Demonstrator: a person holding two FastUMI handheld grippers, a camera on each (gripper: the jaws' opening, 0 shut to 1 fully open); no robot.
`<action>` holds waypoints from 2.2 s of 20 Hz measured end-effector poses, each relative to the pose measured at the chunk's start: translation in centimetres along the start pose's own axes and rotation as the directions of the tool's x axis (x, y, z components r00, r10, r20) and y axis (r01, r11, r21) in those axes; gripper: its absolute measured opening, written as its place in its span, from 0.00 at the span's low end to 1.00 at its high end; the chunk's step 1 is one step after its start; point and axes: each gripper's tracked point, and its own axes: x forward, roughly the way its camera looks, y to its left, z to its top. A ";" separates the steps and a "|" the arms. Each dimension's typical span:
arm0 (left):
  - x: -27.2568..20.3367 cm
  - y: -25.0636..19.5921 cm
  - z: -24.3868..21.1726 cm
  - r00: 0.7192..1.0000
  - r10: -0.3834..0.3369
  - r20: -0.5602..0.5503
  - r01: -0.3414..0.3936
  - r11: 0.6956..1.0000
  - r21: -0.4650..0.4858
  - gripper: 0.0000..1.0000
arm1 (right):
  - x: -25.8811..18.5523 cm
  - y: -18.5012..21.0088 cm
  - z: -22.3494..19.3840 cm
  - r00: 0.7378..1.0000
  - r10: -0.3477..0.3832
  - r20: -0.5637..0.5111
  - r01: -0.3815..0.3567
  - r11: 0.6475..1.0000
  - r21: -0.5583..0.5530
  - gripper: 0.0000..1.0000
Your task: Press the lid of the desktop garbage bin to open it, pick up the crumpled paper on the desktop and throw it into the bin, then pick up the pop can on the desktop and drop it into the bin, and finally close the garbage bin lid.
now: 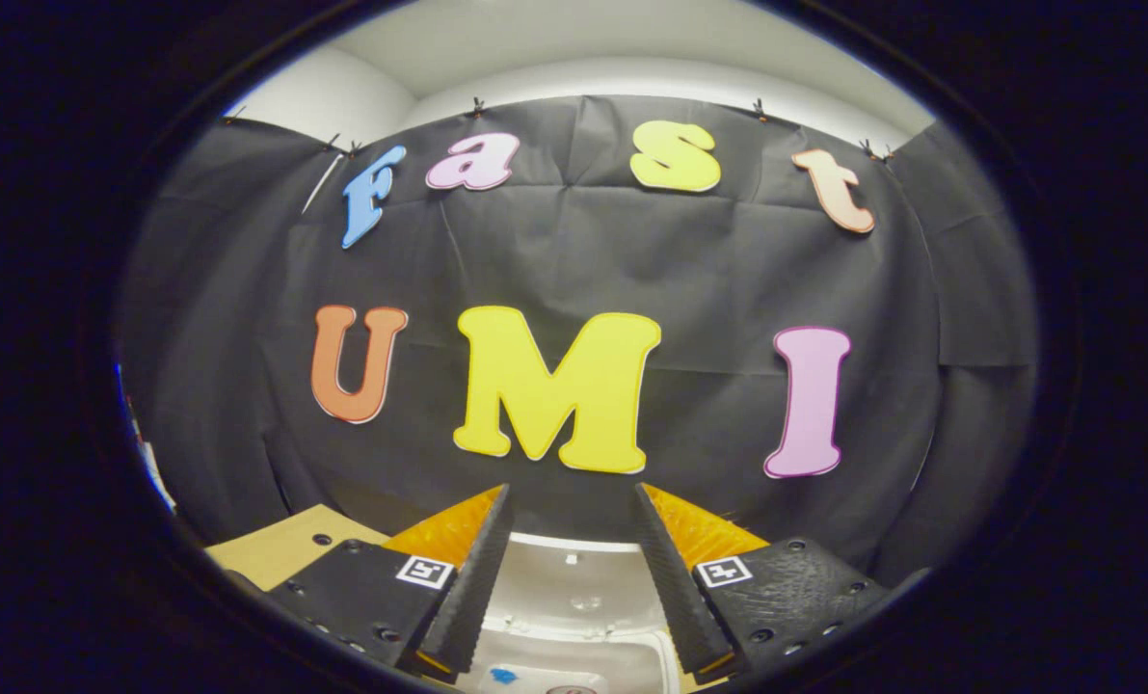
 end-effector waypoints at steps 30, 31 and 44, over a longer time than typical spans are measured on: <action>-1.7 -0.9 2.9 0.996 -0.004 0.084 0.005 1.000 -0.008 0.95 | -11.3 0.9 -18.2 0.927 0.127 -0.353 -0.099 0.990 0.096 0.79; -1.6 -0.9 2.6 0.997 -0.009 0.079 0.011 1.000 -0.019 0.95 | -11.5 1.0 -18.3 0.927 0.127 -0.352 -0.100 0.990 0.094 0.79; -1.5 0.1 2.4 0.997 0.019 0.070 -0.017 0.999 -0.034 0.95 | -11.9 1.7 -19.9 0.955 0.122 -0.269 -0.098 0.990 0.100 0.81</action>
